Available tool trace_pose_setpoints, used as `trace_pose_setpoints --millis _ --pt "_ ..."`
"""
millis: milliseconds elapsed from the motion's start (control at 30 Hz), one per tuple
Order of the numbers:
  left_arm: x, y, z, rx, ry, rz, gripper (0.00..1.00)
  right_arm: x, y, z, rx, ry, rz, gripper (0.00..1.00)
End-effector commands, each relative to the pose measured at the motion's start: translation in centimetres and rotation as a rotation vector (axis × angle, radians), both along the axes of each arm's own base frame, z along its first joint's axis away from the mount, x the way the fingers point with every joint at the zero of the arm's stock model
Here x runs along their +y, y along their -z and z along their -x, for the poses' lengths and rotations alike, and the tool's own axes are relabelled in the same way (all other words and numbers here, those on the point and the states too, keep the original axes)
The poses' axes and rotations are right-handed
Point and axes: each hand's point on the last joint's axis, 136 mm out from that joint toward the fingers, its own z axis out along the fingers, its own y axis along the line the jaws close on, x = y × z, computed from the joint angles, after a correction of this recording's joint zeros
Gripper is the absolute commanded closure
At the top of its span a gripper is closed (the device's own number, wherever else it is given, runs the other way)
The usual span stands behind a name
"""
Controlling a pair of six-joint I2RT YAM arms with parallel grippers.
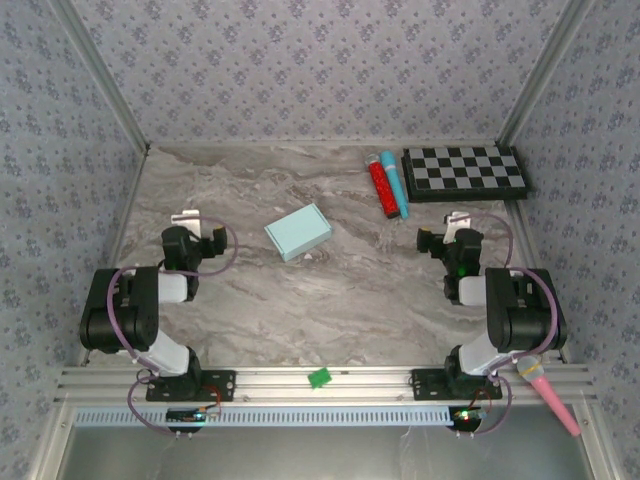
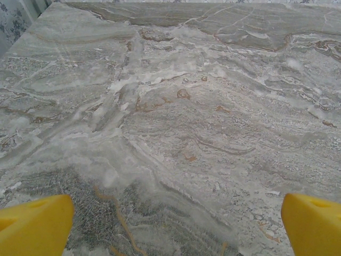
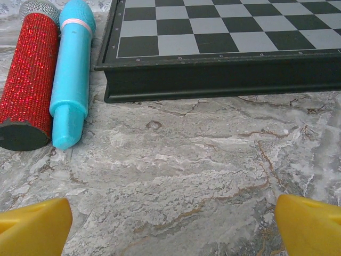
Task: Fold the paper box
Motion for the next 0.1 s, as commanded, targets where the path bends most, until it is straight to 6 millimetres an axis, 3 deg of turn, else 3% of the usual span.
trace_pose_setpoints --millis 0,67 --pt "0.14 -0.90 -0.55 -0.025 -0.009 0.009 0.00 -0.24 -0.80 -0.75 -0.020 0.014 0.019 0.00" --pt "0.12 -0.87 -0.53 -0.024 -0.009 0.009 0.00 -0.26 -0.80 -0.75 -0.021 0.014 0.019 0.00"
